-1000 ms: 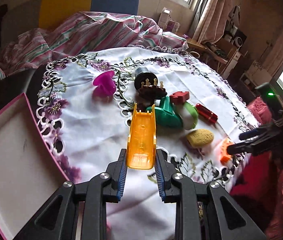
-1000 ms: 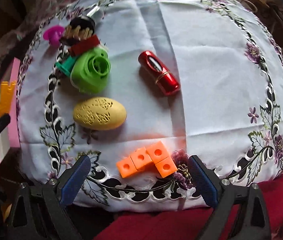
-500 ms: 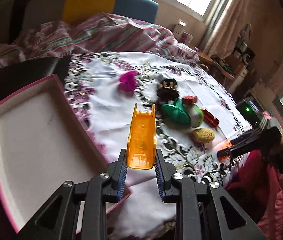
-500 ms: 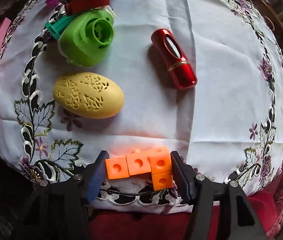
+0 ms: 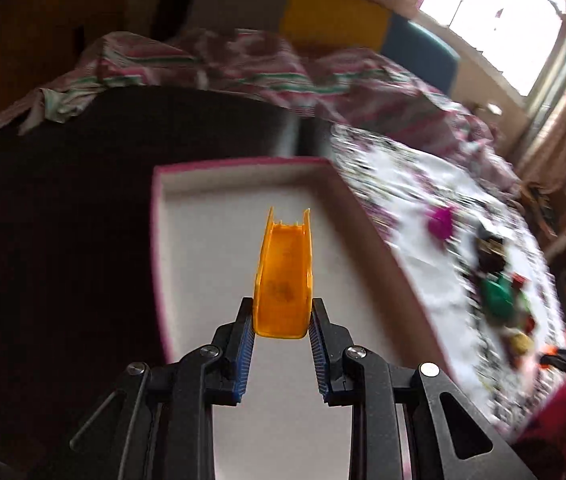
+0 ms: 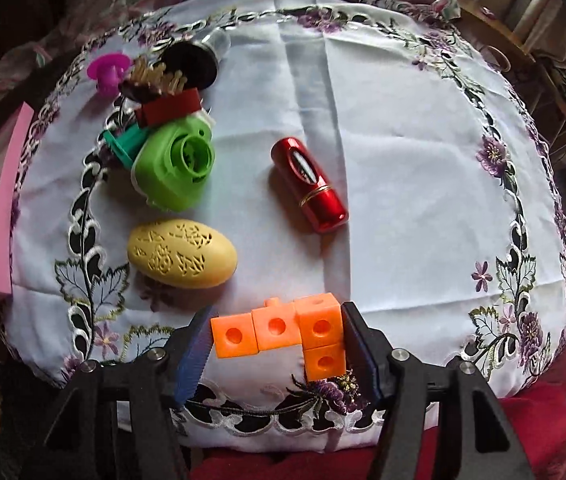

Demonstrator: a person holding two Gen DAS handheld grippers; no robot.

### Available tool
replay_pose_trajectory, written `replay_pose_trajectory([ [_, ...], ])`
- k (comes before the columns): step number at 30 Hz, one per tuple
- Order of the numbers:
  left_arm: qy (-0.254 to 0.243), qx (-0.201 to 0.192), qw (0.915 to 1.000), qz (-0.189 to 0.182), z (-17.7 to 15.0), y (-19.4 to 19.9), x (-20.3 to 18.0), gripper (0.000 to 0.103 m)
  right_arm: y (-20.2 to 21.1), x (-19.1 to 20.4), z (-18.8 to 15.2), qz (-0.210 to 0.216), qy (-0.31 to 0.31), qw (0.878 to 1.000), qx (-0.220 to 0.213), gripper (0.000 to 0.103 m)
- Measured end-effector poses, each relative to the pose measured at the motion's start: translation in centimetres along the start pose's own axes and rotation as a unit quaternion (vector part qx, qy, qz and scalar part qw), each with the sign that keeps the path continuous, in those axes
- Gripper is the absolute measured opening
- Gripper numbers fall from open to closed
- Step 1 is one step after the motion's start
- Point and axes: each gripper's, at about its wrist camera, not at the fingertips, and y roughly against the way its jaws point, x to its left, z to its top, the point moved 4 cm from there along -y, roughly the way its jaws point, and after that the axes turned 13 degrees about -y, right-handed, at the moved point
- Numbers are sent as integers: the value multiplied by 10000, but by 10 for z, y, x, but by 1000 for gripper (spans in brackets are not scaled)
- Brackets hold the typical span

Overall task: Organize rigid objects
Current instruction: 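Carry the orange scoop into the pink tray and open the left tool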

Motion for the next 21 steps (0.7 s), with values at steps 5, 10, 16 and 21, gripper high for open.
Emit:
replay_pose_trajectory([
  [5, 305, 92, 9989, 355, 17, -26, 38, 27, 21, -9, 5, 114, -116, 9997, -189, 63],
  [10, 406, 149, 9965, 722, 37, -49, 56, 27, 22, -8, 2, 194, -233, 9992, -252, 63],
  [16, 505, 227, 9951, 818, 37, -58, 67, 36, 15, -6, 3, 229, -280, 9989, -307, 63],
  [21, 530, 68, 9937, 989, 19, -34, 60, 46, 21, -9, 3, 330, -384, 9978, -427, 63],
])
